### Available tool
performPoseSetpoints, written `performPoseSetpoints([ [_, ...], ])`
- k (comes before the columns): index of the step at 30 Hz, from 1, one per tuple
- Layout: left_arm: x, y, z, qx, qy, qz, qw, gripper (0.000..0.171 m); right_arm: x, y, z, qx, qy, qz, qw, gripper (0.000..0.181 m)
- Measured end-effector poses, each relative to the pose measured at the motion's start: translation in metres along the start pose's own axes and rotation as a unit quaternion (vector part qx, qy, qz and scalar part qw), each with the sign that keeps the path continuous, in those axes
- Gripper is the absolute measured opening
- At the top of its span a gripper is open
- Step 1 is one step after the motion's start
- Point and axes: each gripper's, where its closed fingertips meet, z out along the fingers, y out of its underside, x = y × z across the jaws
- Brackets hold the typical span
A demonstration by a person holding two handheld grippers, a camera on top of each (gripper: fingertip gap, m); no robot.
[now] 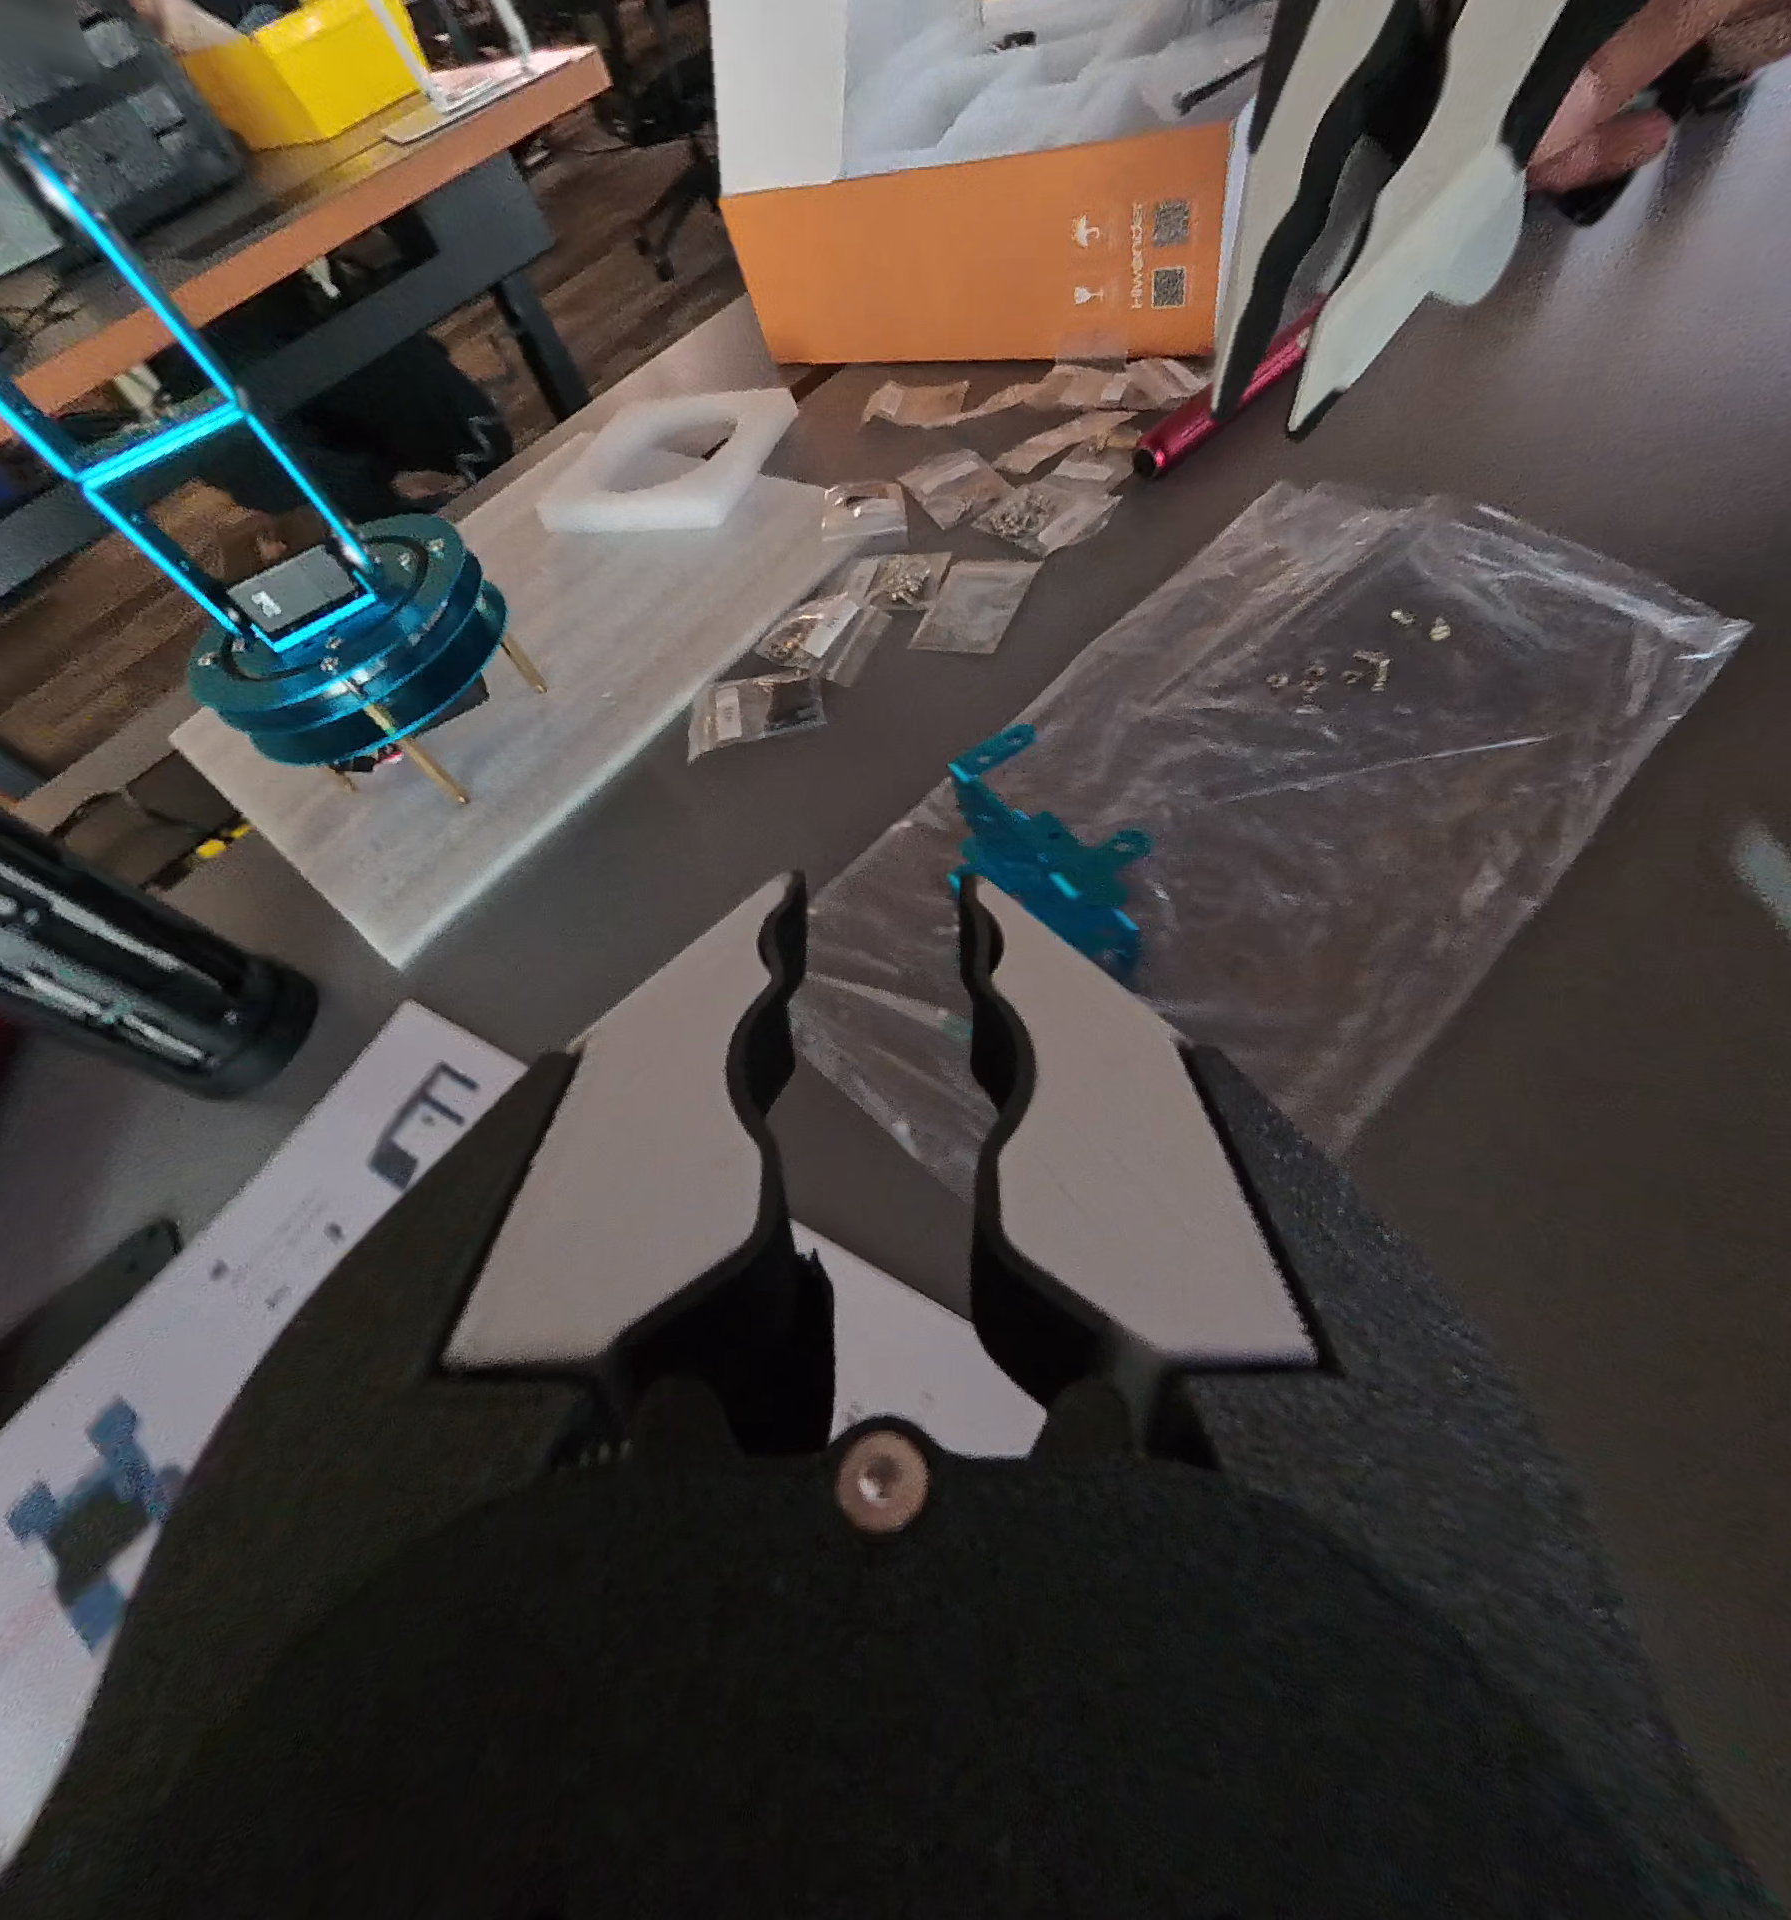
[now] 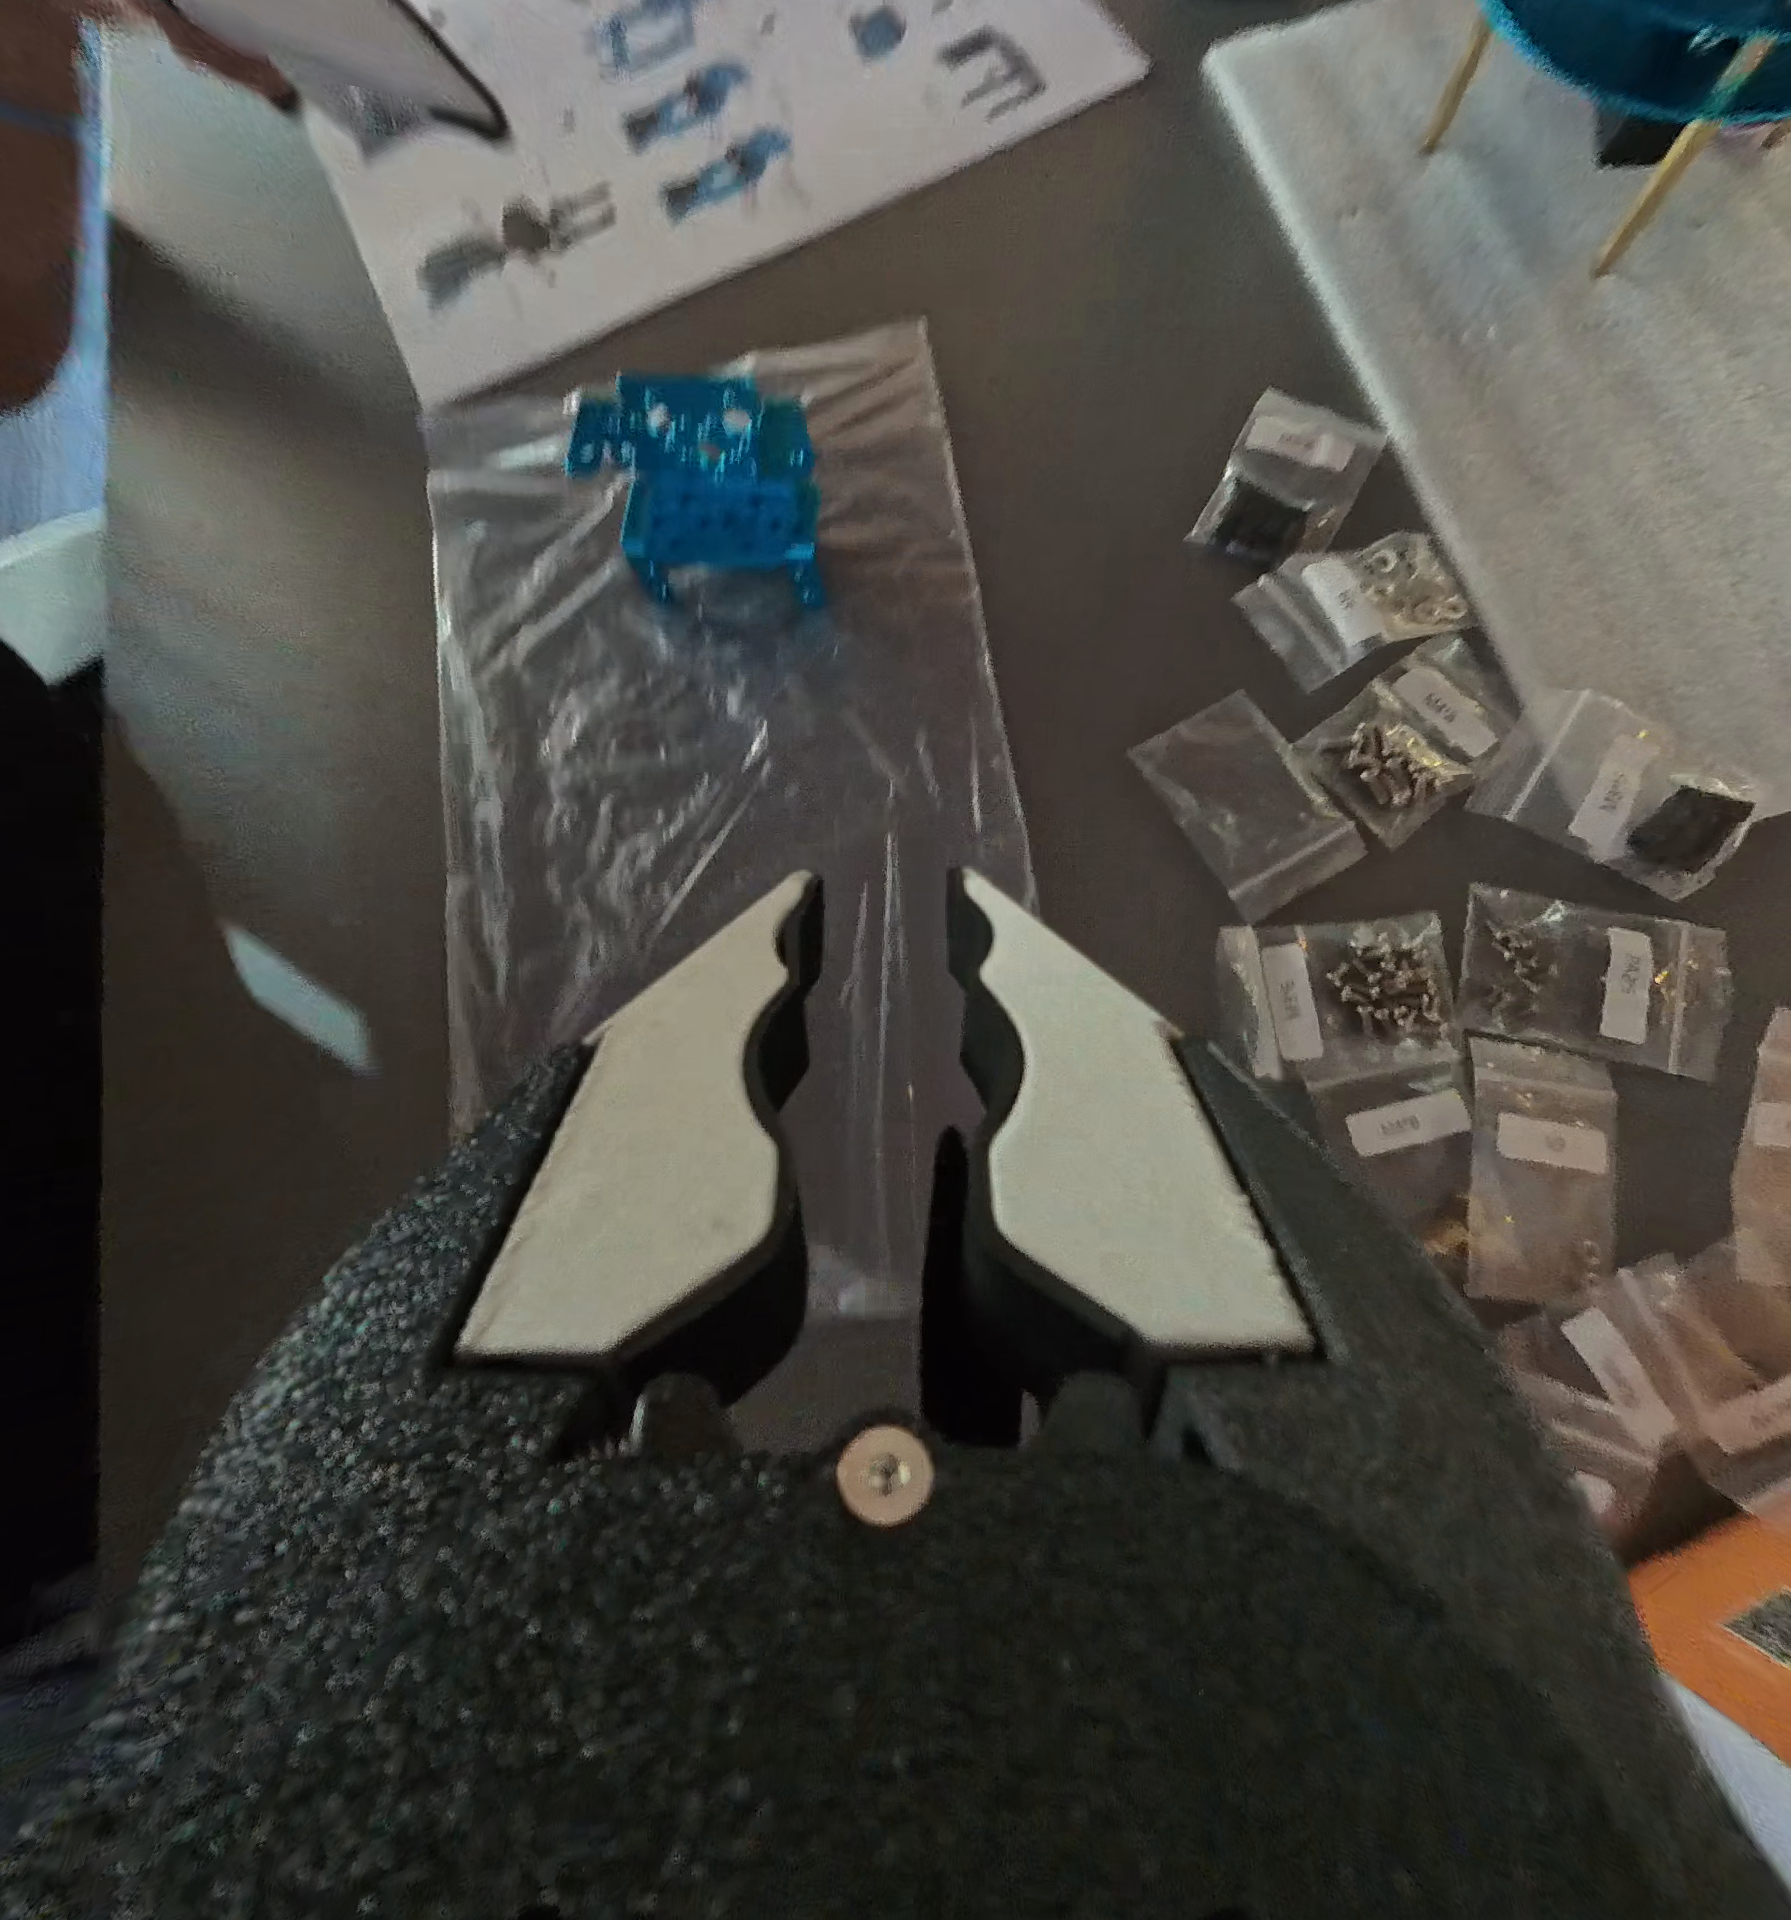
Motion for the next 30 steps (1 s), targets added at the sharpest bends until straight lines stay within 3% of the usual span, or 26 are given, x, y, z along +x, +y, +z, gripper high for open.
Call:
performPoseSetpoints([
  [3,0.031,0.003,-0.023,0.009,-0.017,-0.026,0.999,0.029,-0.011,0.028,-0.002,-0.067,-0.025,-0.052,0.996,0.015],
  [7,0.08,0.014,-0.05,0.024,-0.027,-0.036,0.999,0.029,-0.032,0.051,0.007,-0.098,-0.059,-0.067,0.991,0.013],
  [14,0.138,0.025,-0.081,0.036,-0.041,0.005,0.998,0.029,-0.044,0.077,0.011,-0.153,-0.046,-0.09,0.983,0.013],
  [20,0.151,0.027,-0.094,0.053,-0.044,0.002,0.998,0.029,-0.056,0.086,0.013,-0.186,-0.018,-0.105,0.977,0.012],
  [30,0.139,0.034,-0.086,0.049,-0.043,0.002,0.998,0.029,-0.053,0.086,0.021,-0.275,-0.022,-0.155,0.949,0.011],
])
